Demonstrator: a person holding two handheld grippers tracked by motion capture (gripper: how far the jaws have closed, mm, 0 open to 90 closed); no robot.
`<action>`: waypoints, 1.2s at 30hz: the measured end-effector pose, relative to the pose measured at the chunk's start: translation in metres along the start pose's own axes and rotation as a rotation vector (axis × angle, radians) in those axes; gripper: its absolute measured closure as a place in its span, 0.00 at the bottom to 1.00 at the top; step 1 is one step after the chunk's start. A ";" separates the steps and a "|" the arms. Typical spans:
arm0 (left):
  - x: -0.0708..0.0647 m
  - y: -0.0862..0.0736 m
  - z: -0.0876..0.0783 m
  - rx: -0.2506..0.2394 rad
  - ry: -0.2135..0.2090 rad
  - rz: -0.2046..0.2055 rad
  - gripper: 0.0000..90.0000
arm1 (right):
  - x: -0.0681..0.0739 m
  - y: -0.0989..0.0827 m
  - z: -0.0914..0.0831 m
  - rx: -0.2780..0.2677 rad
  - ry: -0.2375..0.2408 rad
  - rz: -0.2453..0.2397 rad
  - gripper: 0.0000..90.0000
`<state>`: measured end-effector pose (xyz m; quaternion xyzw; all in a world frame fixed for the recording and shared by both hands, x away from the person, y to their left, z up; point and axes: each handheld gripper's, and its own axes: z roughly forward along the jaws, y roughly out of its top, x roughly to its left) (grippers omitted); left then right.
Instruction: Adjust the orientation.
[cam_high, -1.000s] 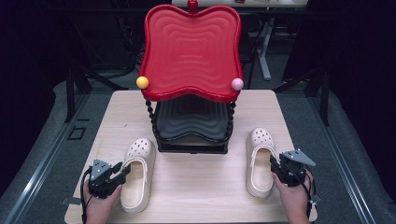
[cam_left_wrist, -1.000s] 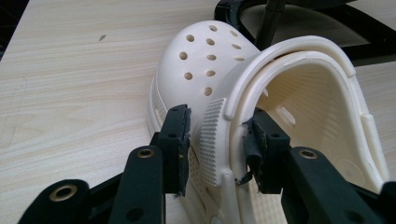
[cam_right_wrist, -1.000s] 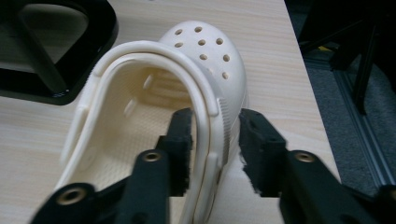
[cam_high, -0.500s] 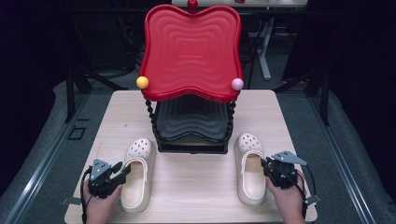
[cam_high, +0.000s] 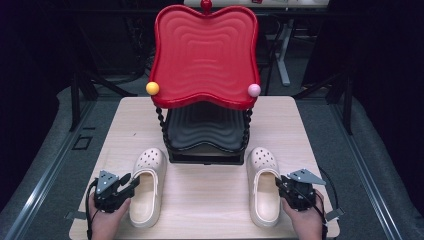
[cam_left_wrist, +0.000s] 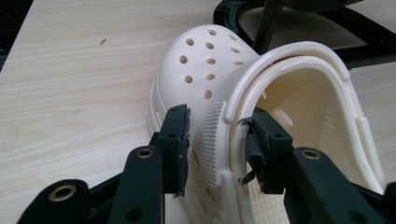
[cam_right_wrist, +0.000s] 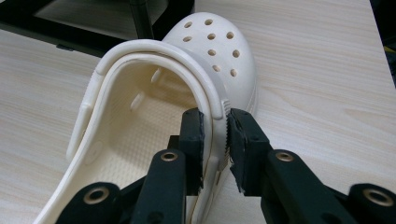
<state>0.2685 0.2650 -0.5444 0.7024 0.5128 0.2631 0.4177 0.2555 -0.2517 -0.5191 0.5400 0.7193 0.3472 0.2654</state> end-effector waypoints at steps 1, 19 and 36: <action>0.000 0.000 0.000 -0.001 0.000 0.000 0.69 | 0.000 0.000 0.000 0.000 0.000 0.000 0.84; -0.002 0.003 -0.006 -0.005 0.004 0.008 0.68 | 0.003 -0.001 -0.008 -0.044 0.015 -0.028 0.78; -0.002 0.005 -0.013 -0.044 0.010 0.008 0.62 | 0.012 0.000 0.001 -0.046 -0.038 -0.110 0.75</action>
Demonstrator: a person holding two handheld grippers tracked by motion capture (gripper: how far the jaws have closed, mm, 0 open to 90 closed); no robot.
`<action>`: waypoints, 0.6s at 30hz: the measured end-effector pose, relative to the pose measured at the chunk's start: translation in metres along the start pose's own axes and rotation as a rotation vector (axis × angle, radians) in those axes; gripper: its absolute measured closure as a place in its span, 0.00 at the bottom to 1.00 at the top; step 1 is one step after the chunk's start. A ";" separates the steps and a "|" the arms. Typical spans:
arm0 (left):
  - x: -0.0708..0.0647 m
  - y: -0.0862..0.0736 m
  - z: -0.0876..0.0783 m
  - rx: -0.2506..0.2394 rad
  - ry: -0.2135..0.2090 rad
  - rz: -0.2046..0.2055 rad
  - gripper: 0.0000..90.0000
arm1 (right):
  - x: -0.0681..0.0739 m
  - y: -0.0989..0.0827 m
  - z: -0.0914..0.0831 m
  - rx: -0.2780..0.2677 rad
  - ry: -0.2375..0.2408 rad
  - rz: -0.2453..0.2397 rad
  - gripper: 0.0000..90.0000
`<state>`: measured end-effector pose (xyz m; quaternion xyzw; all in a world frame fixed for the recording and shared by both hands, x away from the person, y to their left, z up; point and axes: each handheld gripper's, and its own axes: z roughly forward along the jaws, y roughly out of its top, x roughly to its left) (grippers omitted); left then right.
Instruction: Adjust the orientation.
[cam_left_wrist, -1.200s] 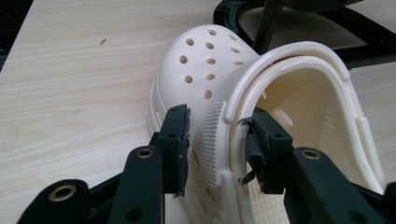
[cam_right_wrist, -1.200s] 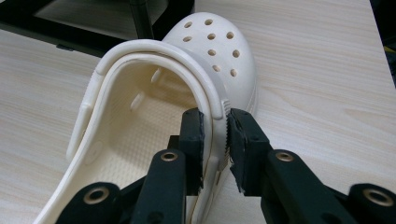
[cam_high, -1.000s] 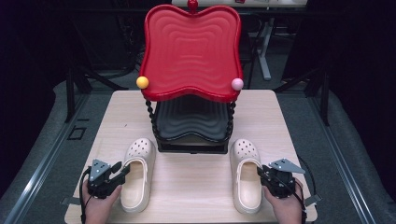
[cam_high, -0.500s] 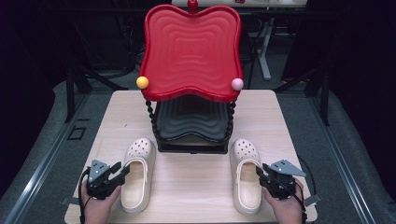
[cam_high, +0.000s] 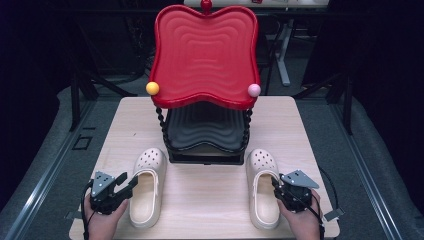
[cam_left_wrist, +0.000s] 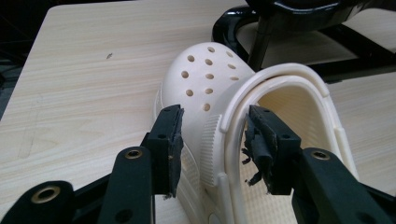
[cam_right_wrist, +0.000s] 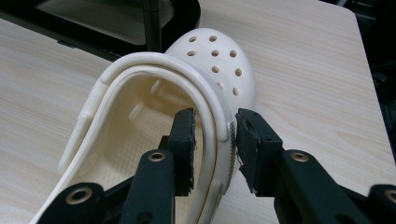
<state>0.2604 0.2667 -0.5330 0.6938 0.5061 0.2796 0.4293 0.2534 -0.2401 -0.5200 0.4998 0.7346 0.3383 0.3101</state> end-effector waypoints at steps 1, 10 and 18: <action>0.000 0.000 0.000 0.003 -0.001 0.002 0.62 | 0.000 0.000 0.000 -0.001 0.000 0.001 0.75; -0.007 0.001 0.008 0.020 0.003 0.060 0.64 | -0.001 0.002 0.004 -0.007 0.006 0.007 0.77; -0.006 0.000 0.014 0.040 -0.003 0.046 0.70 | -0.003 0.001 0.005 -0.004 0.010 0.015 0.79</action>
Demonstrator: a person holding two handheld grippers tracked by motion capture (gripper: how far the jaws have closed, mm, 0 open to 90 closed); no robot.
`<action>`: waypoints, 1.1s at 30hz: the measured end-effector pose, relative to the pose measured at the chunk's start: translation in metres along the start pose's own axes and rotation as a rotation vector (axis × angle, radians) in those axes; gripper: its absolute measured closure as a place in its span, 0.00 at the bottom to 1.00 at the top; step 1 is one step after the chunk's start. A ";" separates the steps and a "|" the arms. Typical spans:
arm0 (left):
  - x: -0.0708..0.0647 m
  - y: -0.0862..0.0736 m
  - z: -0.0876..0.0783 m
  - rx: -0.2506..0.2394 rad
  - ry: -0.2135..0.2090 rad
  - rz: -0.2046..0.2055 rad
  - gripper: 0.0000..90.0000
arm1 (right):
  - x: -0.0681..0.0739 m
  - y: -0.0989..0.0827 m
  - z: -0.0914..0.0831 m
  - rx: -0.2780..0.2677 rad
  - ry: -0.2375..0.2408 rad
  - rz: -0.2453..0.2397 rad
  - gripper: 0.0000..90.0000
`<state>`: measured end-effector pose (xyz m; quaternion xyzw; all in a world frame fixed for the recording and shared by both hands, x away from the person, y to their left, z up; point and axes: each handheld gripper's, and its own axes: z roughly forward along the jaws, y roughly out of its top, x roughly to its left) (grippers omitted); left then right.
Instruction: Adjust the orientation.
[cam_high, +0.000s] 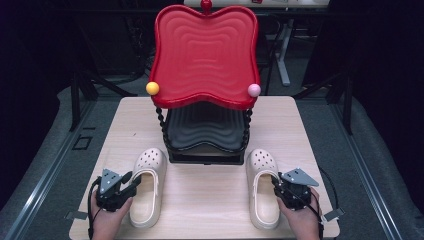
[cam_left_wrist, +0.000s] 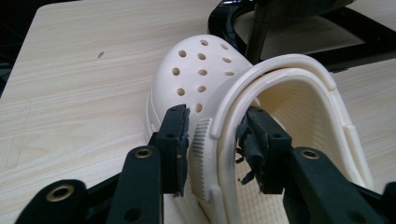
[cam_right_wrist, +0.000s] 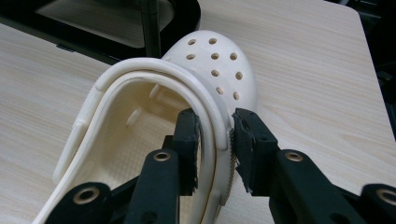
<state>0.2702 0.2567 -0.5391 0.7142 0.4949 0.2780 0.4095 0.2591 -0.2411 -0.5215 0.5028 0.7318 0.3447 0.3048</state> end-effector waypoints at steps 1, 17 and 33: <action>0.000 0.000 0.001 0.001 0.001 0.001 0.70 | 0.000 0.000 0.000 0.001 0.001 0.002 0.79; -0.003 0.002 0.005 0.010 0.020 0.023 0.72 | 0.001 0.000 0.001 0.009 -0.009 0.010 0.80; -0.004 0.003 0.004 0.015 0.035 0.050 0.77 | 0.002 -0.001 0.000 0.009 -0.010 0.034 0.82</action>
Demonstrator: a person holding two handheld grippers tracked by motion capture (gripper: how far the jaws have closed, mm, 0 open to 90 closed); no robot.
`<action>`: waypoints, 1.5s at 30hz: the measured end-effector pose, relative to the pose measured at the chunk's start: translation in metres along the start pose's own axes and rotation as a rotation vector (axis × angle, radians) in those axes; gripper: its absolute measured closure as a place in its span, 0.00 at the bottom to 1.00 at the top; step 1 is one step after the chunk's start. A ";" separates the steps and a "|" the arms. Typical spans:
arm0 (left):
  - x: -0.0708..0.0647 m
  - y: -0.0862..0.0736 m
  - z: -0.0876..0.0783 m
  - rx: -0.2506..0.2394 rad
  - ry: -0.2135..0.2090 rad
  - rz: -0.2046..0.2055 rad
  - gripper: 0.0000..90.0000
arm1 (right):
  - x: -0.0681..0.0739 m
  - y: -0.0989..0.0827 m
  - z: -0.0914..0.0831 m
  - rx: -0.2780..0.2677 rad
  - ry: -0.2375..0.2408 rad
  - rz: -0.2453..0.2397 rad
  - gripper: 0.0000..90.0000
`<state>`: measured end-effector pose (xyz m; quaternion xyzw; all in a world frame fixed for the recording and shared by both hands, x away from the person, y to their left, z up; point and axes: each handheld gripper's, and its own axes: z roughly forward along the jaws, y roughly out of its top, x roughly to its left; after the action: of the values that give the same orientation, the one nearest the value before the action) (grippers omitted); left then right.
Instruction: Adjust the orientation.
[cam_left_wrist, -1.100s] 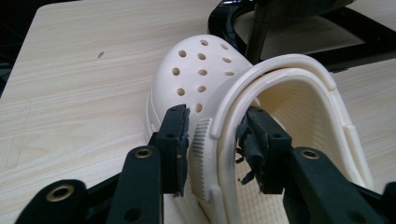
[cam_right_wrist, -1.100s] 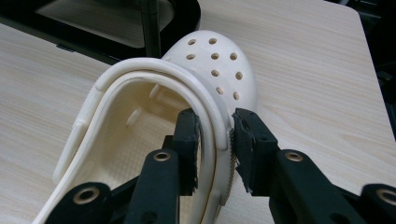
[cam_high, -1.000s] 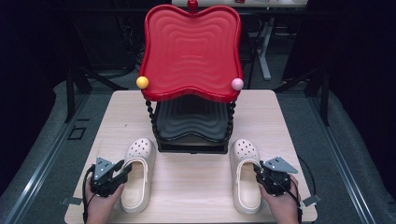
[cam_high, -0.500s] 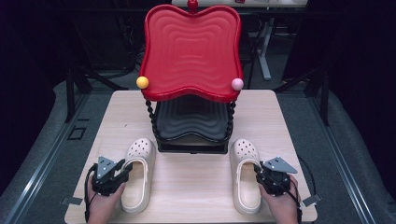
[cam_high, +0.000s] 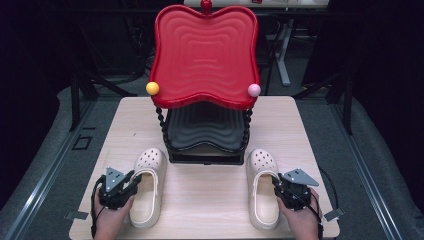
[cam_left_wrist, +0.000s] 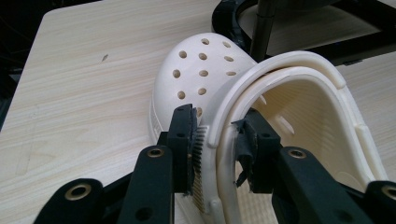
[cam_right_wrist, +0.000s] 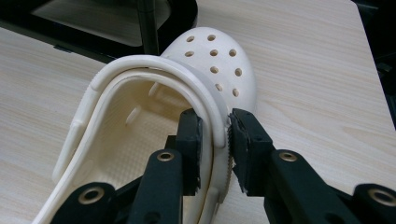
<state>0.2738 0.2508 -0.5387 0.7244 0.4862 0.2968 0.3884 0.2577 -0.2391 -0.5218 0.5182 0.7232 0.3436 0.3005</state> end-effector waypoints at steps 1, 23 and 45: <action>0.000 0.000 0.000 0.002 0.000 0.002 0.77 | 0.000 0.000 0.000 0.003 0.004 -0.003 0.82; 0.007 0.000 -0.009 0.005 0.018 -0.033 0.83 | 0.002 0.000 -0.008 -0.003 0.010 -0.003 0.84; 0.008 0.004 -0.025 -0.018 -0.020 -0.056 0.83 | -0.004 0.007 -0.021 -0.041 0.001 0.017 0.84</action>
<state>0.2584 0.2637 -0.5218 0.7101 0.4996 0.2827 0.4078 0.2453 -0.2451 -0.5038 0.5180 0.7118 0.3612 0.3075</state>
